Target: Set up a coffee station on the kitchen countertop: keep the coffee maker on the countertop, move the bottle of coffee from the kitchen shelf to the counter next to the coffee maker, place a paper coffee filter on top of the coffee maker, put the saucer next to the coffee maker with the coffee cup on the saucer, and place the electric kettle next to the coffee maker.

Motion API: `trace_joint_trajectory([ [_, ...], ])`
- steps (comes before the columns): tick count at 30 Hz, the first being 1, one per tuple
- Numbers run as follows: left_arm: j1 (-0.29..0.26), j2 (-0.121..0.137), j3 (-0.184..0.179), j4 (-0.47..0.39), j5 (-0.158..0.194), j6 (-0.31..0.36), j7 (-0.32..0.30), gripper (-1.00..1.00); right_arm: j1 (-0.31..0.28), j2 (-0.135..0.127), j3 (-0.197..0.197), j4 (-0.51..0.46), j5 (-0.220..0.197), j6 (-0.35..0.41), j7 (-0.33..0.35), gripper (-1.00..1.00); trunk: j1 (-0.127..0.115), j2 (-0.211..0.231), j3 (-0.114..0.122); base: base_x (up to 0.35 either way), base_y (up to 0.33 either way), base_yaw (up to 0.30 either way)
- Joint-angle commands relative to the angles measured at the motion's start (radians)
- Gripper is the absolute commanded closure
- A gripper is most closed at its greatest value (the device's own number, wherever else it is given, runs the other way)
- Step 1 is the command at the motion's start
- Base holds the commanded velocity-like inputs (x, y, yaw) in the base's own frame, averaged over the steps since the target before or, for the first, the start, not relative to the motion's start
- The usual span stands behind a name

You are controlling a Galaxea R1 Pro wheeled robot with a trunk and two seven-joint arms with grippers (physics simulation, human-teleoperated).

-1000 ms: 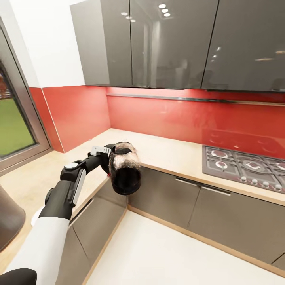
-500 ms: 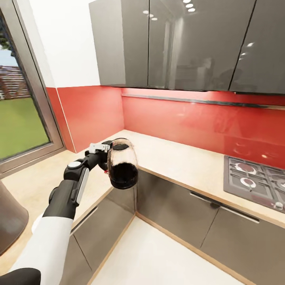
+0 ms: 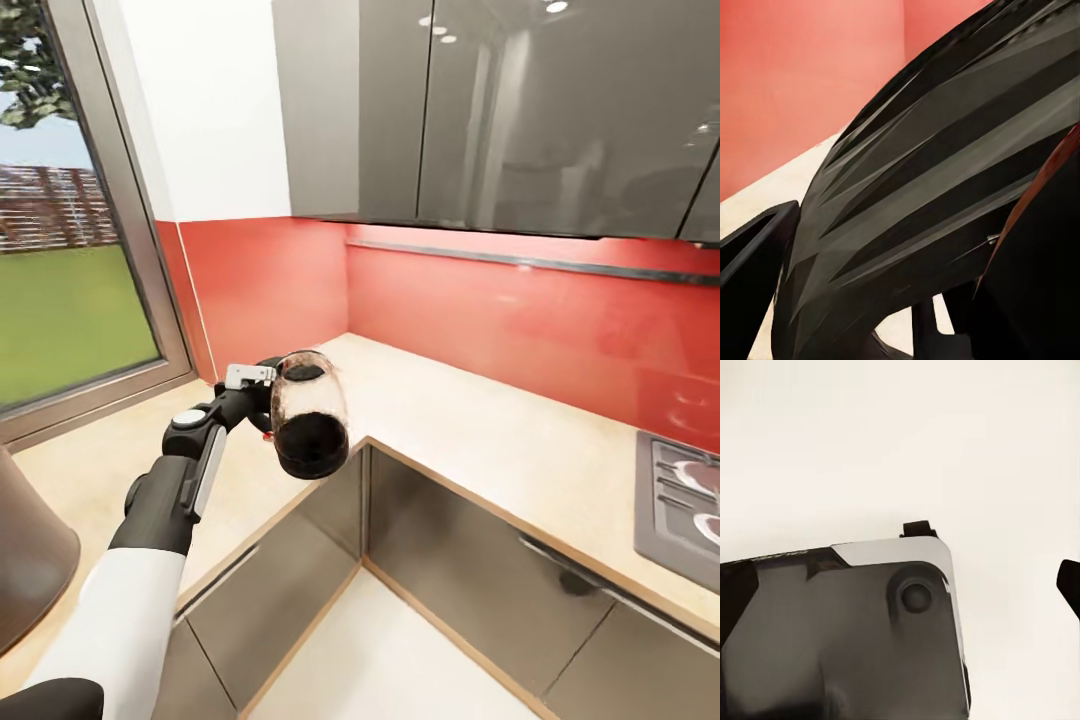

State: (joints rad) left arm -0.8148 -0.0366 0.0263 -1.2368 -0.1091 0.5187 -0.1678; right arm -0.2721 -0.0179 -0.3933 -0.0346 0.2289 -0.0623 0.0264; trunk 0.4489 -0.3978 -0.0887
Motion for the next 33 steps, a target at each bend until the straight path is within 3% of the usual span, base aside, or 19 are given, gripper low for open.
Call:
trace_joint_trajectory([
  [1, -0.001, -0.002, 0.003, -0.001, -0.009, 0.003, -0.009, 1.00, -0.001, 0.000, -0.009, 0.001, 0.009, -0.004, 0.003, -1.00, 0.001, -0.002, -0.002, 0.286, -0.144, 0.277],
  [12, 0.000, -0.002, 0.003, 0.002, -0.009, 0.001, -0.008, 1.00, -0.001, 0.001, -0.008, 0.001, 0.009, -0.004, 0.003, -1.00, 0.001, -0.002, -0.002, 0.217, -0.178, 0.278],
  [33, 0.001, -0.002, 0.004, 0.001, -0.009, 0.001, -0.007, 1.00, -0.001, 0.001, -0.010, 0.001, 0.008, -0.004, 0.003, -1.00, 0.001, -0.002, 0.002, 0.005, -0.007, 0.277],
])
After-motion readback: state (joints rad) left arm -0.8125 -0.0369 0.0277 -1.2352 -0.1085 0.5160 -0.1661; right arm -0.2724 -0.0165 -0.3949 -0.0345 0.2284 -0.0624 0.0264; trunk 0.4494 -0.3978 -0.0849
